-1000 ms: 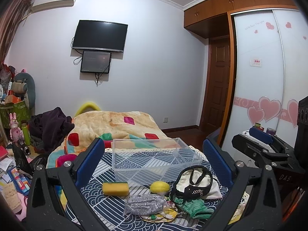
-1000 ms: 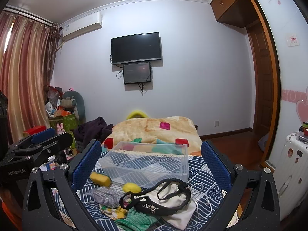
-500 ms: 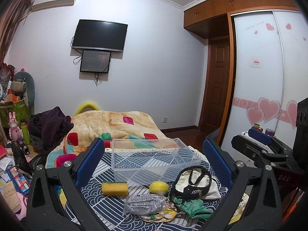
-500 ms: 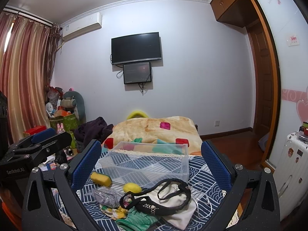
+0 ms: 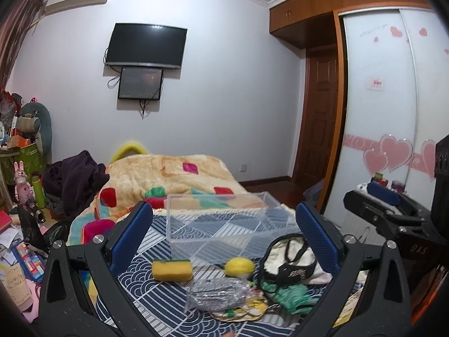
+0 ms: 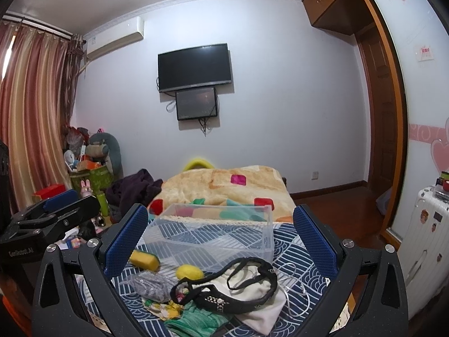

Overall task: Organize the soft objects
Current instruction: 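Grasp the yellow sponge with the left tool while the right tool grasps the black-strapped white bag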

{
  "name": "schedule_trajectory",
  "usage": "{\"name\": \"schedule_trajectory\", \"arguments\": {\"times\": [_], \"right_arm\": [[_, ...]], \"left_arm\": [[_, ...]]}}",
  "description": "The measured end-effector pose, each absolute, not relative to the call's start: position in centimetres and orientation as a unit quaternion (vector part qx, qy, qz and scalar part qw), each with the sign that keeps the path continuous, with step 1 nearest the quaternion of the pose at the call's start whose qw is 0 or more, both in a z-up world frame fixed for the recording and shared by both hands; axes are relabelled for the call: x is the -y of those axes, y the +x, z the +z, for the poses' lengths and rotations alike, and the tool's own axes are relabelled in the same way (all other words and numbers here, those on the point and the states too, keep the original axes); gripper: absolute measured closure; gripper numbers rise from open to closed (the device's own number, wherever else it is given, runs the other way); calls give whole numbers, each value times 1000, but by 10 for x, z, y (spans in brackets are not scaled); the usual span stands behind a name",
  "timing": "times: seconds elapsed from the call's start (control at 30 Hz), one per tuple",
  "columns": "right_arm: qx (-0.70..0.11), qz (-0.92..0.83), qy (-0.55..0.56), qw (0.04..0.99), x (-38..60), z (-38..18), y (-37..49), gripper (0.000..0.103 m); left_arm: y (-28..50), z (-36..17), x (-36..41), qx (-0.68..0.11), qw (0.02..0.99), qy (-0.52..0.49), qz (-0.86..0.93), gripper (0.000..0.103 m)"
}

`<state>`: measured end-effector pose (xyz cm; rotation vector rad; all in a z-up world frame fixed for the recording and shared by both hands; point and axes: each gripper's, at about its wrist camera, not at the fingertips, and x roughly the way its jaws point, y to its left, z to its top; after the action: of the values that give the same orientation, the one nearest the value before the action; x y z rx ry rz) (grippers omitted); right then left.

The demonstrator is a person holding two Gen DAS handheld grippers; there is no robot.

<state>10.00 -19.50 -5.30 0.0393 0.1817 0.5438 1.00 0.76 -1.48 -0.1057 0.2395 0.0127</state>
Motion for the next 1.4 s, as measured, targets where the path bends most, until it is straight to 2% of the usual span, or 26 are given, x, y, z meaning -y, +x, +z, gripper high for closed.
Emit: {"name": "schedule_trajectory", "arguments": {"times": [0.2, 0.27, 0.33, 0.4, 0.57, 0.77, 0.8, 0.87, 0.93, 1.07, 1.13, 1.4], "right_arm": [[-143, 261, 12, 955, 194, -73, 123, 0], [-163, 259, 11, 952, 194, -81, 131, 0], [-185, 253, 7, 950, 193, -89, 139, 0], [-208, 246, 3, 947, 193, -98, 148, 1], [-260, 237, 3, 936, 197, -118, 164, 15], [-310, 228, 18, 923, 210, -136, 179, 38], [-316, 227, 21, 921, 212, -139, 181, 44], [-332, 231, 29, 914, 216, -145, 186, 56], [-342, 233, 34, 910, 217, -149, 188, 62], [-333, 233, 34, 913, 217, -144, 184, 74], [-327, 232, 38, 915, 218, -142, 184, 85], [-289, 244, 47, 924, 222, -123, 174, 88]], "left_arm": [[34, -41, -30, -162, 983, -80, 19, 0], [44, -52, -37, -180, 979, -88, 31, 4], [55, -64, -45, -204, 973, -98, 39, 15], [67, -78, -53, -228, 966, -114, 45, 15], [94, -113, -66, -285, 950, -107, 73, 19], [110, -138, -69, -321, 937, -116, 70, 19], [110, -141, -69, -326, 936, -116, 71, 19], [112, -144, -69, -333, 933, -114, 73, 23], [114, -148, -69, -340, 931, -117, 70, 36], [110, -147, -70, -332, 933, -118, 71, 43], [108, -147, -70, -329, 935, -117, 70, 45], [93, -128, -57, -298, 947, -88, 75, 46]]}}
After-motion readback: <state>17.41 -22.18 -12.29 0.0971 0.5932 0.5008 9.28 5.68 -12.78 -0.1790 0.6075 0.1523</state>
